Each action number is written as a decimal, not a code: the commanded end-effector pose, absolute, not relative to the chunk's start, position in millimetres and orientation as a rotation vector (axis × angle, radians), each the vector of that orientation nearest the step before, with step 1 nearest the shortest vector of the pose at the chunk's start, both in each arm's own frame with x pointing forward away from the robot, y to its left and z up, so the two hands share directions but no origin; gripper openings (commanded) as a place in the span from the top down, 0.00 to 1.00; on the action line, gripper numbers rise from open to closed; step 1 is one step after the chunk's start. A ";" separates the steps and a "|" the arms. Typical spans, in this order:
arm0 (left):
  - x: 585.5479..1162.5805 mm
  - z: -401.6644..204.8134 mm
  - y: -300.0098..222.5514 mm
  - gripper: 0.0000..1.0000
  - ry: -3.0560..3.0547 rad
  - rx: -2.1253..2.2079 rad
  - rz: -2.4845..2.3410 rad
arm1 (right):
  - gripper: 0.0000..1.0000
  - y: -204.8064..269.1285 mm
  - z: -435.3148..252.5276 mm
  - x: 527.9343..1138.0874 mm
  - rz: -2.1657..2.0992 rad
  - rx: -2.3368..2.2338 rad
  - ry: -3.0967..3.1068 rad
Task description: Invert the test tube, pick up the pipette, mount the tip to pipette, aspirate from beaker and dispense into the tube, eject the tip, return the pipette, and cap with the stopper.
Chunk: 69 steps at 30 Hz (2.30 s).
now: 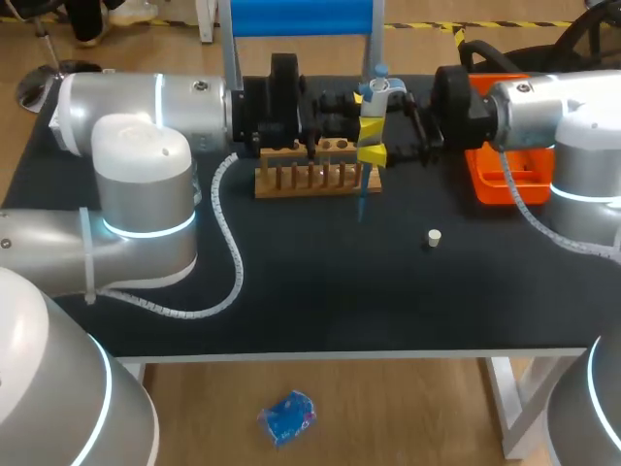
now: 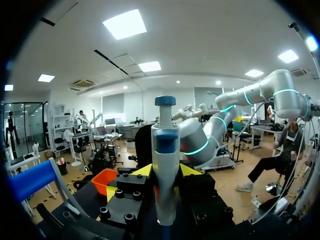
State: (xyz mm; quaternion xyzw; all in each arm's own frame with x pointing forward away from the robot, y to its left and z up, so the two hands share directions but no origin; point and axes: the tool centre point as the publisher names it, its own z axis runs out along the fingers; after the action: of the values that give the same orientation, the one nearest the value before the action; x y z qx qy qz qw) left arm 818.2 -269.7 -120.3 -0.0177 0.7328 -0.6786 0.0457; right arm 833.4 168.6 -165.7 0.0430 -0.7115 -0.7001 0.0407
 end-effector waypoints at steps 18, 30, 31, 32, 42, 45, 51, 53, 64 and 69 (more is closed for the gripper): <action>822.0 -126.7 -267.1 1.00 2.201 -0.093 -2.072 | 0.35 165.5 -163.3 828.5 -2.156 0.134 -2.163; 823.9 -127.8 -266.1 1.00 2.204 -0.103 -2.072 | 0.87 165.6 -163.3 828.0 -2.156 0.134 -2.155; 824.0 -127.9 -266.1 1.00 2.204 -0.104 -2.072 | 0.93 165.6 -163.4 828.0 -2.155 0.133 -2.154; 824.1 -127.9 -266.1 1.00 2.204 -0.103 -2.072 | 1.00 165.6 -163.5 828.1 -2.155 0.132 -2.154; 824.1 -129.3 -266.0 0.84 2.208 -0.123 -2.076 | 1.00 165.2 -164.3 828.5 -2.153 0.130 -2.155; 823.3 -126.5 -264.3 0.00 2.186 -0.116 -2.085 | 1.00 165.1 -164.5 828.7 -2.153 0.130 -2.154; 824.7 -121.1 -246.5 0.00 2.130 -0.156 -2.055 | 1.00 162.6 -165.1 829.1 -2.157 0.129 -2.150; 826.2 -119.8 -238.4 0.00 2.112 -0.196 -2.048 | 1.00 159.9 -164.6 829.1 -2.160 0.129 -2.150; 828.2 -119.3 -231.7 0.00 2.104 -0.231 -2.032 | 1.00 116.4 -159.4 834.7 -2.202 0.099 -2.168; 828.2 -119.3 -231.7 0.00 2.104 -0.231 -2.032 | 1.00 84.0 -153.9 843.8 -2.254 0.076 -2.154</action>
State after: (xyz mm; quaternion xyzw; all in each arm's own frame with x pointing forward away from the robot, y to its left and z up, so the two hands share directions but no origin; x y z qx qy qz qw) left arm 828.7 -230.5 -118.6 -0.0774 0.7146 -0.6879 0.1013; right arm 845.5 106.8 -156.5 0.0266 -0.6935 -0.7198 0.0160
